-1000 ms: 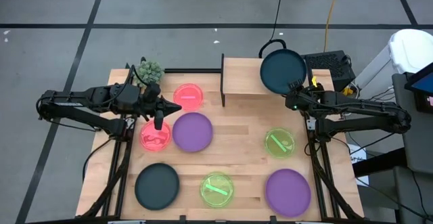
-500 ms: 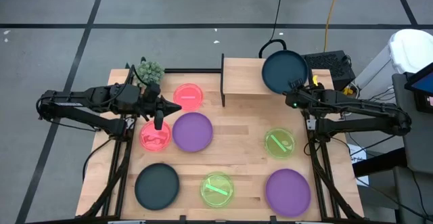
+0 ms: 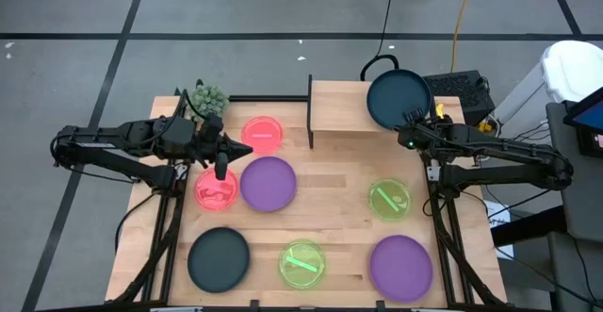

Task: Place and stack plates onto a shelf
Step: Put the right black plate on the shelf

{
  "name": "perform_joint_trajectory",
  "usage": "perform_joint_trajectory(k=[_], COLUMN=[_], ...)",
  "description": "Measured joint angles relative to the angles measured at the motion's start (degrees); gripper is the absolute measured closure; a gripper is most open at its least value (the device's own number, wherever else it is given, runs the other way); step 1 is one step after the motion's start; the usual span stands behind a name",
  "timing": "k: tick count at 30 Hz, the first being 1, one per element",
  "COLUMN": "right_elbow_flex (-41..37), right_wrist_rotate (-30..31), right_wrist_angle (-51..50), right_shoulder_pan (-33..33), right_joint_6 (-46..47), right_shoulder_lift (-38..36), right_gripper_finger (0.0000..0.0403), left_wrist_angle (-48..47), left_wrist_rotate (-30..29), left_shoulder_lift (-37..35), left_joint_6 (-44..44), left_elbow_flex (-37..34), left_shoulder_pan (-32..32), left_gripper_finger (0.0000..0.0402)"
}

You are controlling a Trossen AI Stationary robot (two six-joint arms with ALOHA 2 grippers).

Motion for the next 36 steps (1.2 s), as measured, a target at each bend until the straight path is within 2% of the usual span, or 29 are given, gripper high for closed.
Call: perform_joint_trajectory(k=[10, 24, 29, 36], right_elbow_flex=[0.0, 0.0, 0.0, 0.0], right_wrist_rotate=[-0.1, 0.1, 0.1, -0.9], right_wrist_angle=[0.0, 0.2, 0.3, 0.7], right_shoulder_pan=[0.0, 0.0, 0.1, 0.1], right_joint_6=[0.0, 0.0, -2.7, -8.1], right_shoulder_lift=[0.0, -0.2, -1.7, -5.7], right_gripper_finger=[0.0397, 0.0302, 0.0288, 0.0287], left_wrist_angle=[0.0, 0.0, 0.0, 0.0], left_wrist_rotate=[0.0, 0.0, 0.0, 0.0], left_shoulder_lift=[0.0, 0.0, 0.0, 0.0], left_joint_6=[-0.1, -2.3, -3.0, -3.1], left_elbow_flex=[0.0, 0.0, 0.0, 0.0], left_shoulder_pan=[0.0, 0.0, 0.0, -0.7], left_gripper_finger=[0.04, 0.04, 0.04, 0.04])
